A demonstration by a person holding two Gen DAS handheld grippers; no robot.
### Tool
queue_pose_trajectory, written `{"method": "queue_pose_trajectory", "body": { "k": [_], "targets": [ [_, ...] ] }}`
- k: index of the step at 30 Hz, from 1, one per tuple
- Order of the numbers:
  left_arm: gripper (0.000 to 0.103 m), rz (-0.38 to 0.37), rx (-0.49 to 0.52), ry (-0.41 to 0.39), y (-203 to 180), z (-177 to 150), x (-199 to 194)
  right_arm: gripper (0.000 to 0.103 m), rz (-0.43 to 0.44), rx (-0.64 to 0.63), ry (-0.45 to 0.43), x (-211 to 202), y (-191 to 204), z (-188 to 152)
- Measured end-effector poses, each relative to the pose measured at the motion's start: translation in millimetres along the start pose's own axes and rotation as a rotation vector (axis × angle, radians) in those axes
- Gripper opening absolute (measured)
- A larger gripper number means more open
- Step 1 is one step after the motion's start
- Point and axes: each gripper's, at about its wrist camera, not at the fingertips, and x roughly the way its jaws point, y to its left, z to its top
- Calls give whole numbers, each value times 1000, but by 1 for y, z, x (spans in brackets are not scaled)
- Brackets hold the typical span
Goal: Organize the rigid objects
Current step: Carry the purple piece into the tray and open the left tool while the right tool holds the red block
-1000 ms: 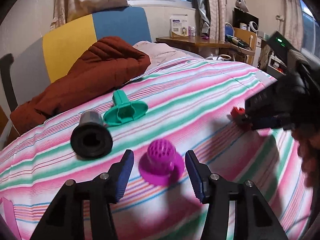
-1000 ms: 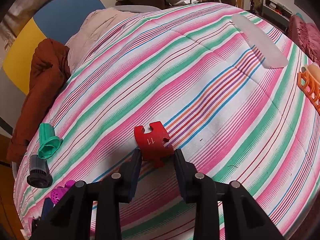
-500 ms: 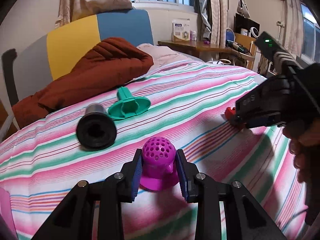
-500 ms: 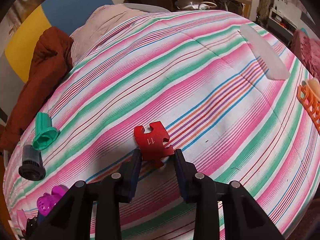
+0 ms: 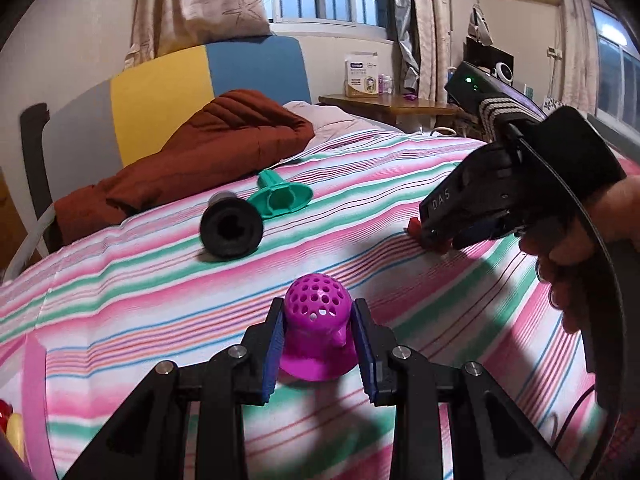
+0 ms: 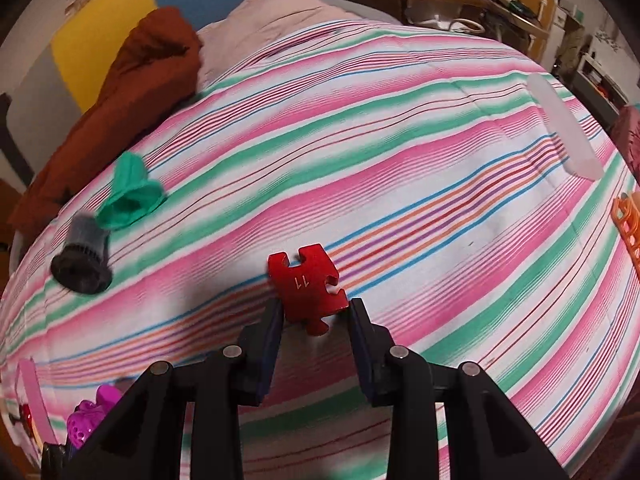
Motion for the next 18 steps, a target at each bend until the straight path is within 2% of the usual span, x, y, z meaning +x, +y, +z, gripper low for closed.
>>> {"method": "queue_pose_trajectory", "body": {
  "k": [3, 5, 8, 11, 18],
  "targets": [
    [33, 5, -31, -6, 6, -6, -7, 33, 35, -20, 8, -11, 5, -18],
    [33, 8, -46, -7, 10, -10, -13, 33, 64, -56, 11, -26, 26, -30],
    [33, 7, -56, -8, 13, -16, -21, 33, 92, -127, 12, -24, 41, -33],
    [33, 6, -69, 2, 17, -24, -32, 33, 78, -182, 11, -27, 48, -39],
    [33, -19, -175, 6, 40, -41, -59, 33, 95, -220, 3, -42, 50, -52]
  ]
}}
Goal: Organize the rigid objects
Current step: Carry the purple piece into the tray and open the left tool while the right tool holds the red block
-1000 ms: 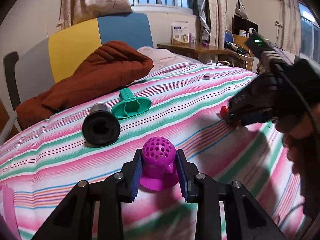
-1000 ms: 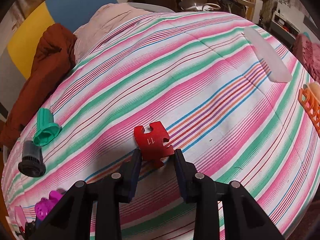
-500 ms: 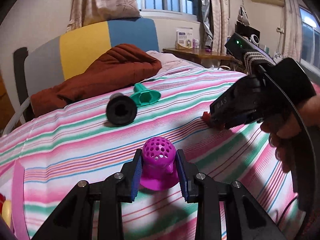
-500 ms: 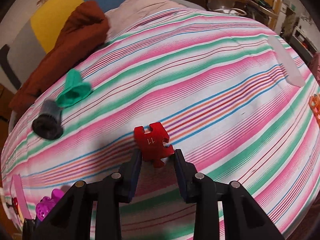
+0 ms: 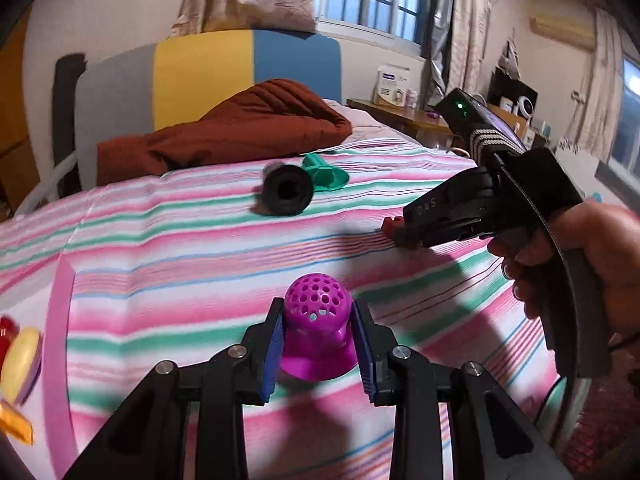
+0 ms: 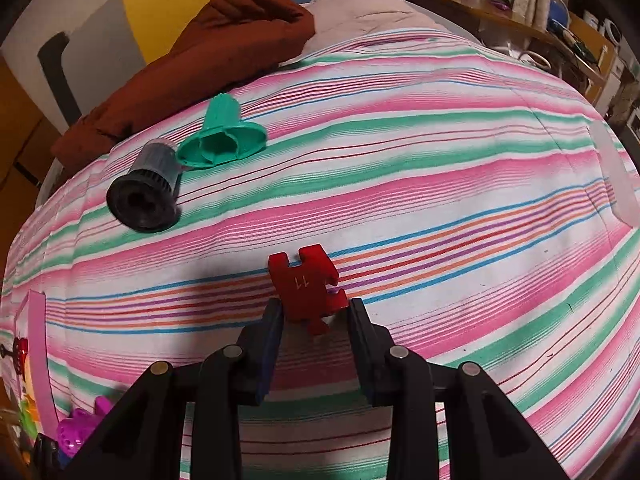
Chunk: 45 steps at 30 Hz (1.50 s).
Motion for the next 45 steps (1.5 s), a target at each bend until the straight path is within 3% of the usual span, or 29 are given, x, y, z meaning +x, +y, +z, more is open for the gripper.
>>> {"method": "queue_pose_trajectory", "body": {
  "k": [7, 19, 21, 24, 31, 36, 39, 45],
  "targets": [
    [33, -6, -40, -15, 20, -20, -40, 31, 72, -158, -24, -11, 33, -12],
    [33, 48, -115, -44, 65, -44, -105, 31, 104, -198, -55, -3, 43, -9],
    [33, 63, -150, -45, 76, -49, -115, 23, 114, -201, -68, -2, 46, -8],
    [33, 86, -183, -44, 90, -57, -126, 22, 127, -222, -83, -4, 55, -11],
    [33, 164, -248, -43, 129, -75, -151, 22, 103, -207, -66, 4, 55, -7],
    [33, 232, -277, -28, 155, -89, -158, 38, 101, -151, -141, -8, 44, 1],
    [33, 258, -303, 2, 169, -97, -157, 38, 97, -214, -132, -1, 57, 1],
    [33, 289, -309, 48, 177, -107, -153, 40, -36, -354, -70, 34, 78, 1]
  ]
}}
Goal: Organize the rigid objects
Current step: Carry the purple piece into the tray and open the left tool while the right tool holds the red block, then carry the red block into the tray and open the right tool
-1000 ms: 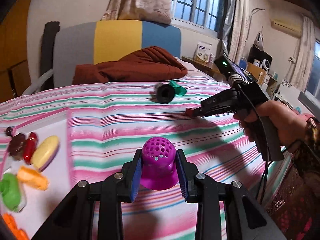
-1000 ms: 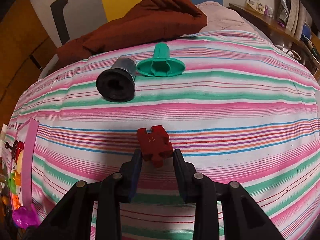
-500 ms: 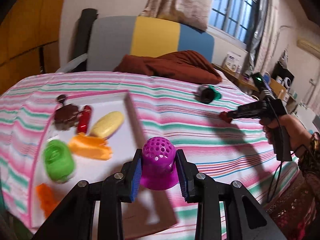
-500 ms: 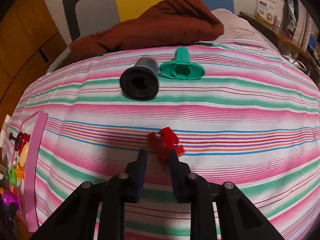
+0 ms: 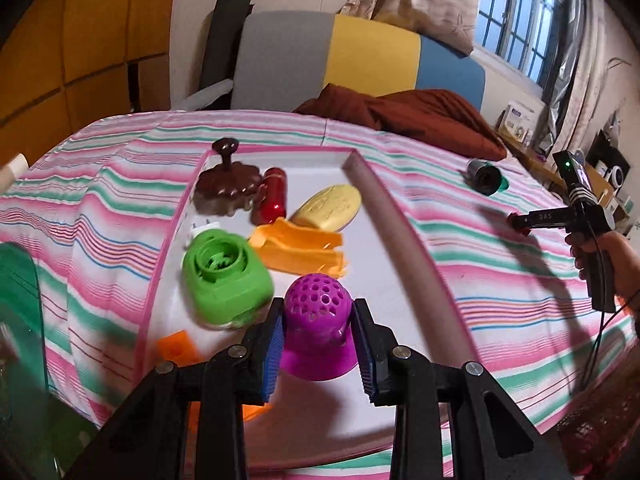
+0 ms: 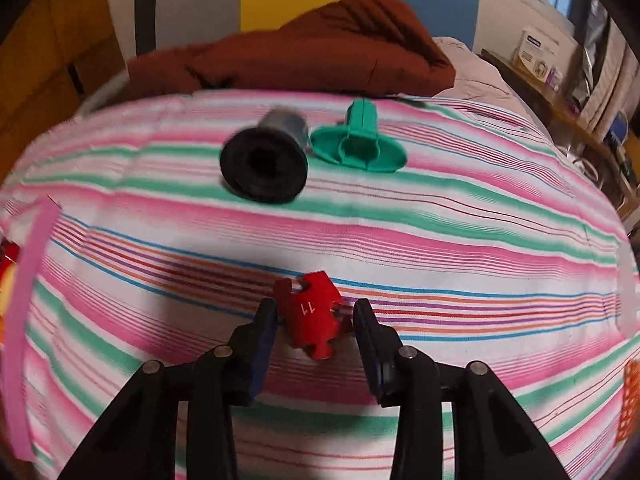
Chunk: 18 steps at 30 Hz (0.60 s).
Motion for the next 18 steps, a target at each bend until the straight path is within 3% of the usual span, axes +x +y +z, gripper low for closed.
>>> {"method": "queue_pose_trajectory", "body": {
  "k": [11, 12, 14, 16, 18],
  "targets": [
    [36, 64, 36, 27, 4, -6, 8, 33, 30, 25, 5, 2, -7, -2],
    [40, 57, 33, 23, 5, -6, 7, 33, 37, 30, 7, 1, -8, -2],
    [74, 45, 26, 0, 4, -6, 2, 33, 66, 43, 1, -4, -8, -3],
    [89, 65, 19, -54, 2, -8, -7, 33, 97, 50, -20, -11, -5, -4],
    [90, 63, 11, -99, 1, -8, -15, 33, 120, 42, -42, -19, 0, -4]
  ]
}}
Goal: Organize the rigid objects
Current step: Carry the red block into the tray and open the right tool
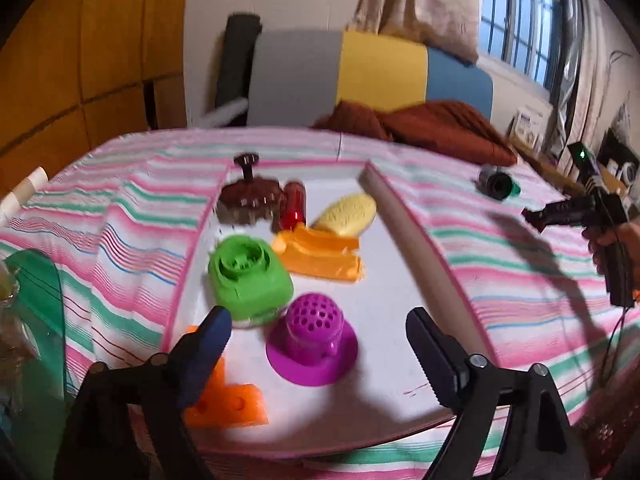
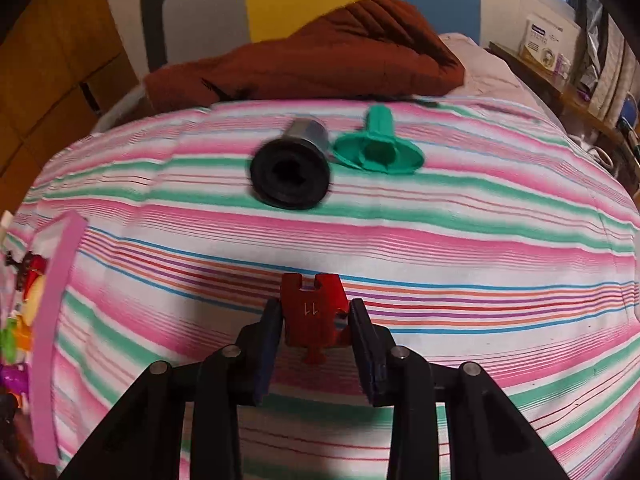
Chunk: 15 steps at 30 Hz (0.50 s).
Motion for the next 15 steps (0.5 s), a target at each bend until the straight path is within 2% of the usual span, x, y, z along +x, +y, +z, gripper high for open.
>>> {"method": "queue_pose_trajectory", "body": {
  "k": [4, 12, 15],
  "targets": [
    [99, 18, -23, -6, 1, 0, -2, 33, 57, -24, -28, -9, 18, -3],
    [103, 39, -31, -5, 0, -3, -4, 33, 167, -137, -55, -24, 69, -17],
    [103, 25, -19, -8, -2, -3, -6, 33, 211, -182, -62, -28, 87, -23]
  ]
}}
